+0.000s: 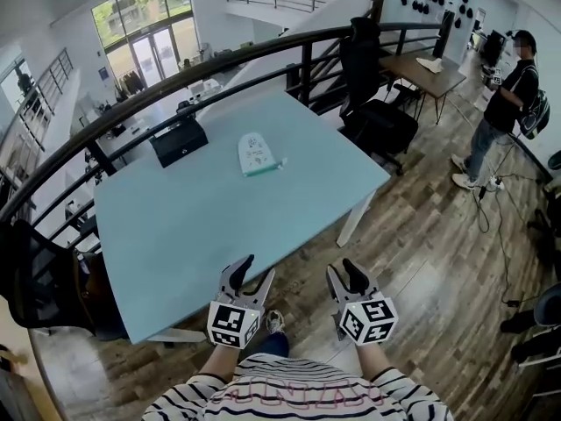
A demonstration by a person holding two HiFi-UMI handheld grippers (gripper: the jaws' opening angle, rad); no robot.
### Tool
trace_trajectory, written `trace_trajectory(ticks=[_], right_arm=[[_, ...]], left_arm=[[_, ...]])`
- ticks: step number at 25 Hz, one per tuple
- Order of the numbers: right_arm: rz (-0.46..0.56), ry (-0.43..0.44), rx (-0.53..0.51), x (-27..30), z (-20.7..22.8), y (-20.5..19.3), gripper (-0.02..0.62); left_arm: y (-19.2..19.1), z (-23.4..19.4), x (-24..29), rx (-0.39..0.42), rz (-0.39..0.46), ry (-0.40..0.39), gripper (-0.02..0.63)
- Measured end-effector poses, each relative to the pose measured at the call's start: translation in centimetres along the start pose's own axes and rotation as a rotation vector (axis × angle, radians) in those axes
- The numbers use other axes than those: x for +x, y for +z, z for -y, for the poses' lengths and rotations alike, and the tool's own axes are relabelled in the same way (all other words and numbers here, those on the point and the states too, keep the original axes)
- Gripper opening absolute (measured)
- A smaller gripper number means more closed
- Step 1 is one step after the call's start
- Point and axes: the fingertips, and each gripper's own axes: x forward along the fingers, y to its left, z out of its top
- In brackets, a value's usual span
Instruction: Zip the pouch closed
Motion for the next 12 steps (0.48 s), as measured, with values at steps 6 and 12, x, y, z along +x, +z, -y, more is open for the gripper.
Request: trace_trajectory(ticks=[6,12], right_arm=[[0.000,0.013,-0.004,7.5,1.0,2.4,0.158],[0.000,0.044,-0.016,15.0,0.5,5.0,0.158]], left_arm=[[1.1,-6.4,3.5,0.001,0.010,0.043,0.182],[2.2,-13.0,6.2,-0.004,0.012,0.086,0.182]])
